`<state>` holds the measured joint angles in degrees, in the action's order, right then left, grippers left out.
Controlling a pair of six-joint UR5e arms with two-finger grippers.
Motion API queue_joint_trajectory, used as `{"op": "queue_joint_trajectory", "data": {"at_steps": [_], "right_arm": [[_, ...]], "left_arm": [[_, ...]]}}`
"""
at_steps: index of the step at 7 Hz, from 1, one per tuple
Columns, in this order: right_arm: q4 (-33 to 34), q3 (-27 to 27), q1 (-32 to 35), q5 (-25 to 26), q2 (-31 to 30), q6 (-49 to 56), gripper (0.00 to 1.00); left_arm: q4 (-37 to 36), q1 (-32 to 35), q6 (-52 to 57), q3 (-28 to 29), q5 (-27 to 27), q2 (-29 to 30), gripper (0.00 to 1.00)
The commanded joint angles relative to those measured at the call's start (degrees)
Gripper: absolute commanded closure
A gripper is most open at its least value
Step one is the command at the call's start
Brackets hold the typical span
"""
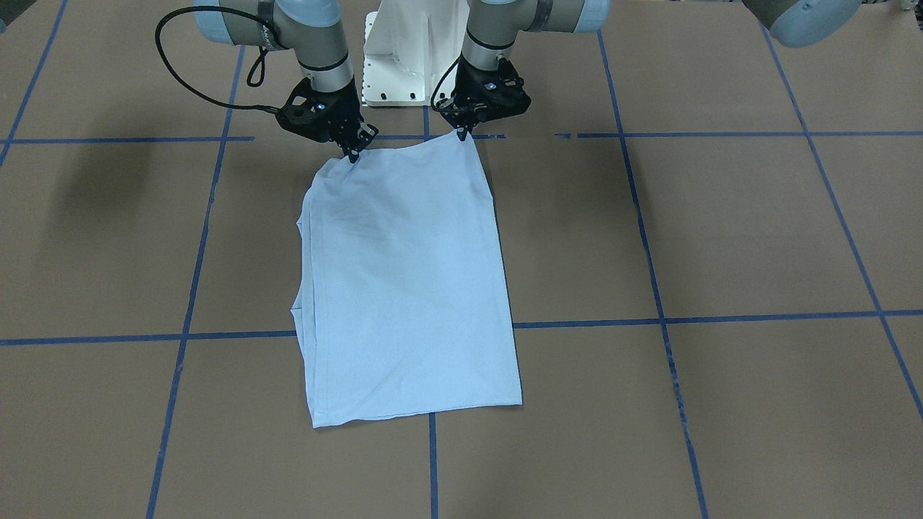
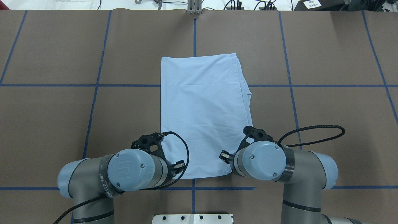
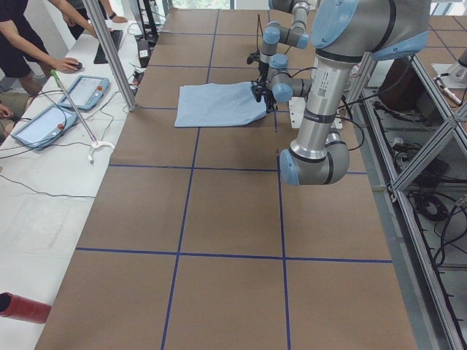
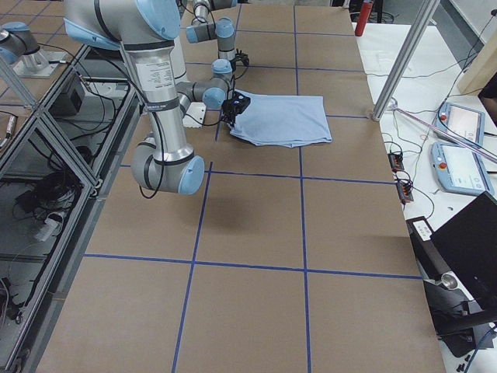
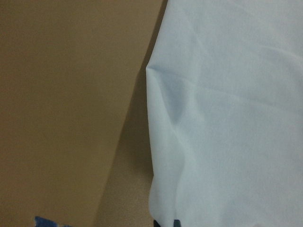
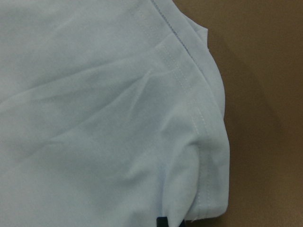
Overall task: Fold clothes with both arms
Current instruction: 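Lift the near edge with both grippers and fold it away from the robot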
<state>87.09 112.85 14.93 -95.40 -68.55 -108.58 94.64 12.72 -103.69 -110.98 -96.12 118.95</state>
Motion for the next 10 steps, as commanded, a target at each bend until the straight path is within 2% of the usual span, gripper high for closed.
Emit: {"op": "queue_joint_trajectory", "data": {"at_steps": [1,4,5,7,8,10], "right_arm": [[0.0,2.5,0.1,-0.8,-0.6,0.0,1.00],[0.4,10.2,-2.0,-7.1,-3.4,0.1,1.00],[0.3,11.9,-2.7,-7.7,-3.6,0.0,1.00],[0.2,10.0,-4.0,-6.5,-1.9,0.1,1.00],[0.1,6.8,-2.6,-4.5,0.5,0.7,1.00],[0.1,4.3,3.9,-4.8,2.3,4.4,1.00]], "left_arm": [[-5.0,-0.3,0.1,-5.7,0.1,-0.4,1.00],[-15.6,-5.3,0.0,-15.9,0.1,-0.5,1.00],[-17.2,-5.3,0.0,-18.0,0.1,-1.8,1.00],[-17.1,-4.5,2.9,-16.9,0.2,-2.6,1.00],[-16.9,-3.5,4.2,-14.3,0.5,-2.2,1.00],[-16.6,2.4,8.7,-13.7,0.2,-1.2,1.00]]}}
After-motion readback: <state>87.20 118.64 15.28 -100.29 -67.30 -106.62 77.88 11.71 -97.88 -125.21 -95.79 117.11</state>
